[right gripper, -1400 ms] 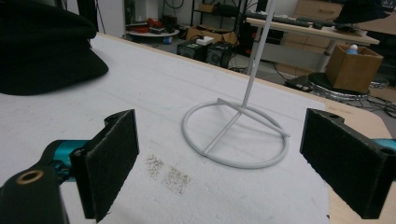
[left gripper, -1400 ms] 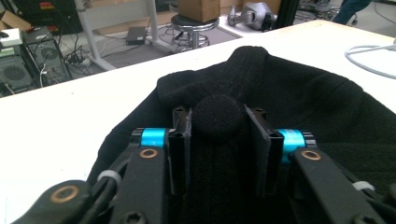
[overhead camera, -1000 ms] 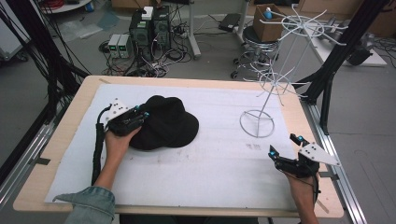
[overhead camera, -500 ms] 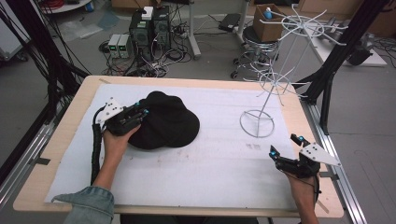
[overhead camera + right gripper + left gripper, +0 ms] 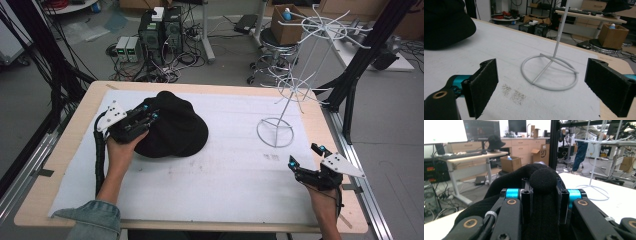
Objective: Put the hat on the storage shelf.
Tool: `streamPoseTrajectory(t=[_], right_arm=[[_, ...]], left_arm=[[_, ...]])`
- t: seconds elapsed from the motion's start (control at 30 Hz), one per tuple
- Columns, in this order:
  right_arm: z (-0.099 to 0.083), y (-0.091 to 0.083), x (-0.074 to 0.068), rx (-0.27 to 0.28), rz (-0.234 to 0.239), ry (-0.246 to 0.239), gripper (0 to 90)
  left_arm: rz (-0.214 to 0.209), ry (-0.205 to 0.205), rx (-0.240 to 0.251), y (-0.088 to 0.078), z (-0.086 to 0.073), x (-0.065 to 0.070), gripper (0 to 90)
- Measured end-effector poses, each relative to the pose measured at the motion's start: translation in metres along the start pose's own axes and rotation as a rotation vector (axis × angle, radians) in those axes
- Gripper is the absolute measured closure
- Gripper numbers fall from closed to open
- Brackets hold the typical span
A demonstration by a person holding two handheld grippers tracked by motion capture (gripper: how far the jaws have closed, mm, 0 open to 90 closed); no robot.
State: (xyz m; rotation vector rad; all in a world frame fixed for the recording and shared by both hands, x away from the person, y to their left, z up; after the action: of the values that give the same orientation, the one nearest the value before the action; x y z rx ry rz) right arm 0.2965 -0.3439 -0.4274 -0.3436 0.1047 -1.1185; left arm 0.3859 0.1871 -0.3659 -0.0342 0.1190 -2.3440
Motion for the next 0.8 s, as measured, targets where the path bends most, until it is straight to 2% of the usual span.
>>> streamPoseTrajectory(t=[0.23, 0.43, 0.8], right_arm=[[0.001, 0.001, 0.000, 0.005, 0.003, 0.000, 10.8], [0.001, 0.001, 0.000, 0.006, 0.005, 0.006, 10.8], [0.000, 0.000, 0.000, 0.001, 0.006, 0.003, 10.8]], left_arm=[[-0.062, 0.026, 0.033, -0.002, 0.017, 0.002, 73.5], [-0.092, 0.043, 0.061, 0.001, 0.033, -0.002, 73.5], [-0.147, 0.092, 0.053, 0.006, 0.085, -0.026, 73.5]])
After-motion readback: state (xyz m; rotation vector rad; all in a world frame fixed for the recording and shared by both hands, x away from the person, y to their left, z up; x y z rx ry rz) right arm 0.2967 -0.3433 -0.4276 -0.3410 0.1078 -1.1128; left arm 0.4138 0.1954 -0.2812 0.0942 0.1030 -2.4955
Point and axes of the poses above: each handheld gripper's, and its own axes: y roughly forward along the jaws, z roughly out of its top, x roughly to its right, the point moved 3 cm from there along y, roughly forward along the jaws, and after that the axes turned 6 degrees about -x, right-handed, at the moved point
